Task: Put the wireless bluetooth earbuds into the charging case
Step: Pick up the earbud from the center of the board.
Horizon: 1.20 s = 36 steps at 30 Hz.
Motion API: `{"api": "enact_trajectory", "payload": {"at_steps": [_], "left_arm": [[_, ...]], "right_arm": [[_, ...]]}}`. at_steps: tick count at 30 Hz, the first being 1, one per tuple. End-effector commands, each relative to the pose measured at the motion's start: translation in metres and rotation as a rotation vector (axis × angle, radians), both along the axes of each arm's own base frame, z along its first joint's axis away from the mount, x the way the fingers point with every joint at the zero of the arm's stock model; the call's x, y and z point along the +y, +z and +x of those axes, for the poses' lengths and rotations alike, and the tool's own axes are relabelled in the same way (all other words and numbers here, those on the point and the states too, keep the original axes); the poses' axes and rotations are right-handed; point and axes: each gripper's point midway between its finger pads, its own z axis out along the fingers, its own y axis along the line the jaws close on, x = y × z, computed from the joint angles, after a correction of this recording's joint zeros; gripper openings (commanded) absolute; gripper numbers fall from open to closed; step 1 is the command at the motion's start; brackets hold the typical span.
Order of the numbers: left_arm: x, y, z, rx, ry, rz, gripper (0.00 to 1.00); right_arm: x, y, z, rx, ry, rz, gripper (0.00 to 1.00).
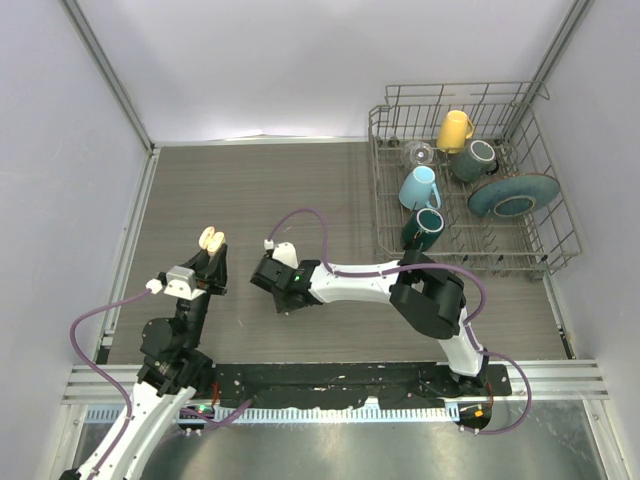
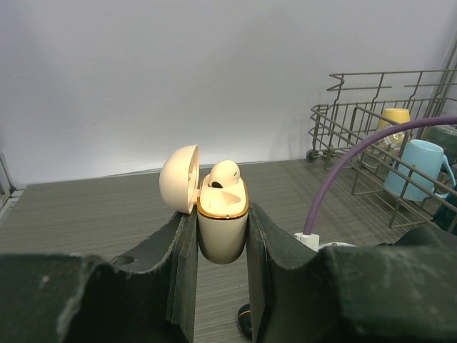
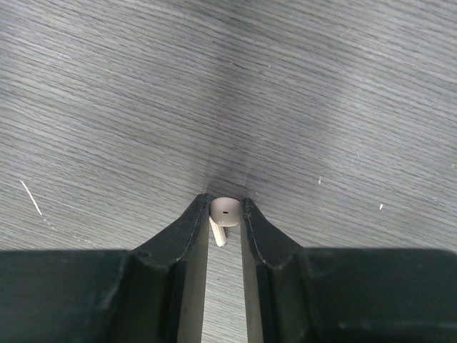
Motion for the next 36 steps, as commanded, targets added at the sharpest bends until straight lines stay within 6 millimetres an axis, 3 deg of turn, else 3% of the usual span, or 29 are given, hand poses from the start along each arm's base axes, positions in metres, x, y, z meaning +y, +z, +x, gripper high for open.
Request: {"api": "enact_trajectory", "payload": {"at_steps": [1, 10, 16, 17, 20, 21, 22, 24, 26, 27, 31, 36], "left_arm": [[0.009, 0.023, -0.010, -0.076, 0.016, -0.050, 0.00], [0.009, 0.024, -0.010, -0.080, 0.016, -0.054, 0.00], [0.009, 0.026, -0.011, -0.090, 0.016, -0.057, 0.00], [0.009, 0.026, -0.011, -0.092, 0.014, -0.055, 0.00], [0.006, 0.026, -0.011, -0.097, -0.002, -0.050, 0.00], [0.004, 0.026, -0.011, -0.097, -0.007, -0.046, 0.00], [0.004, 0.027, -0.011, -0.103, -0.013, -0.046, 0.00], [-0.007, 0.028, -0.012, -0.110, -0.064, -0.022, 0.00], [-0.014, 0.031, -0.015, -0.128, -0.104, -0.011, 0.00], [-0.017, 0.033, -0.017, -0.142, -0.120, -0.008, 0.00], [-0.029, 0.032, -0.017, -0.153, -0.178, 0.016, 0.00], [-0.048, 0.038, -0.026, -0.191, -0.291, 0.015, 0.00]], "right_arm": [[0.002, 0.007, 0.004, -0.029, -0.012, -0.005, 0.17], [-0.002, 0.020, 0.010, -0.074, -0.032, 0.019, 0.05], [-0.010, 0.050, 0.020, -0.170, -0.082, 0.099, 0.01], [-0.009, 0.068, 0.024, -0.201, -0.097, 0.145, 0.01], [-0.021, 0.086, 0.035, -0.291, -0.157, 0.190, 0.01], [-0.027, 0.106, 0.040, -0.341, -0.184, 0.228, 0.01], [-0.035, 0.108, 0.041, -0.365, -0.195, 0.233, 0.01], [-0.048, 0.165, 0.051, -0.502, -0.254, 0.405, 0.01], [-0.057, 0.186, 0.055, -0.581, -0.282, 0.491, 0.01], [-0.063, 0.207, 0.055, -0.614, -0.291, 0.547, 0.01], [-0.085, 0.246, 0.059, -0.745, -0.328, 0.640, 0.01], [-0.093, 0.281, 0.058, -0.826, -0.321, 0.716, 0.01]]}}
